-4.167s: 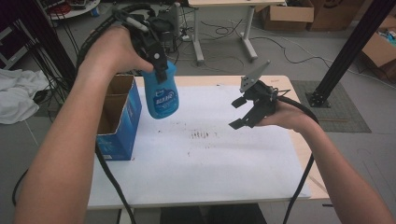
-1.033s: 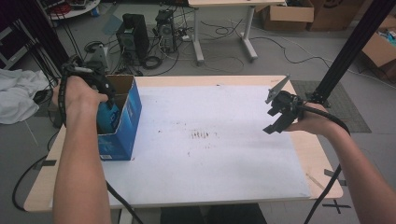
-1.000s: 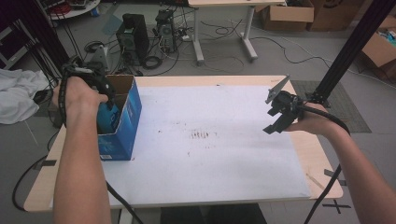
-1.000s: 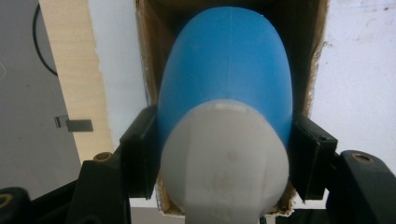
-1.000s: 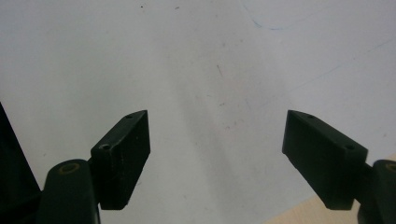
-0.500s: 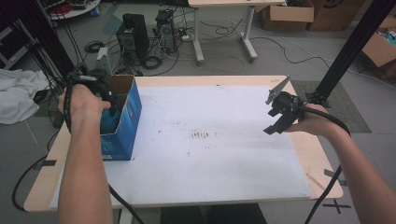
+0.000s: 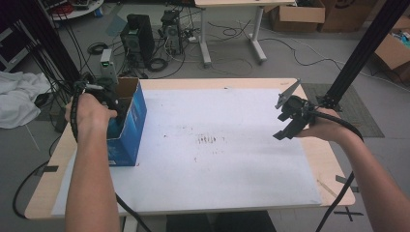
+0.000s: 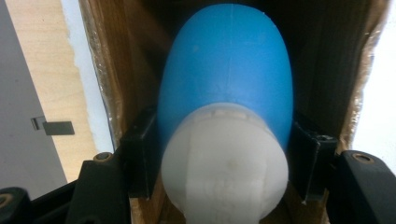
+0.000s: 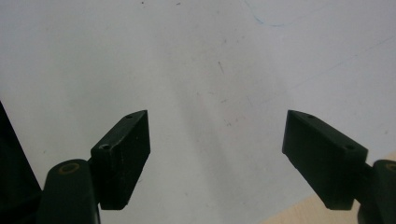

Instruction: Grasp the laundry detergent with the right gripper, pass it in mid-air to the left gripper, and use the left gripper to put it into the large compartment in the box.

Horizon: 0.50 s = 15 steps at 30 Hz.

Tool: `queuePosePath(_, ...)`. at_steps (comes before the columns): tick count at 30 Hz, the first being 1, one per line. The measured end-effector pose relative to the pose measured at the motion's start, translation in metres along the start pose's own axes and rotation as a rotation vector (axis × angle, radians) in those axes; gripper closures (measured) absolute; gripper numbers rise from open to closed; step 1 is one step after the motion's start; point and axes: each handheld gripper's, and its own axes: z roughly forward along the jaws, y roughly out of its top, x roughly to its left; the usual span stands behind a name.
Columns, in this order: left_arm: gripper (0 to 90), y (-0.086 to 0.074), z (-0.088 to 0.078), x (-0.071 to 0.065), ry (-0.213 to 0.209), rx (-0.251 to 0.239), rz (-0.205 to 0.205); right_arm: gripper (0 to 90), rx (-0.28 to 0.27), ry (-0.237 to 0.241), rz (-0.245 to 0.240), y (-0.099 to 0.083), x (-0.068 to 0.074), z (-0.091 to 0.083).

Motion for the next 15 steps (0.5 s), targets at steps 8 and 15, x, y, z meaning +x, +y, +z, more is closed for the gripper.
queuePosePath(8,38.3,-0.0002,0.0006,-0.0005,0.004,-0.003,0.009,23.1,0.001,-0.001,0.007,-0.0009,-0.0004,0.0004)
queuePosePath(15,38.1,-0.0018,0.001,0.0002,0.003,0.0,0.016,23.1,-0.002,-0.004,0.004,-0.0004,0.0009,0.001)
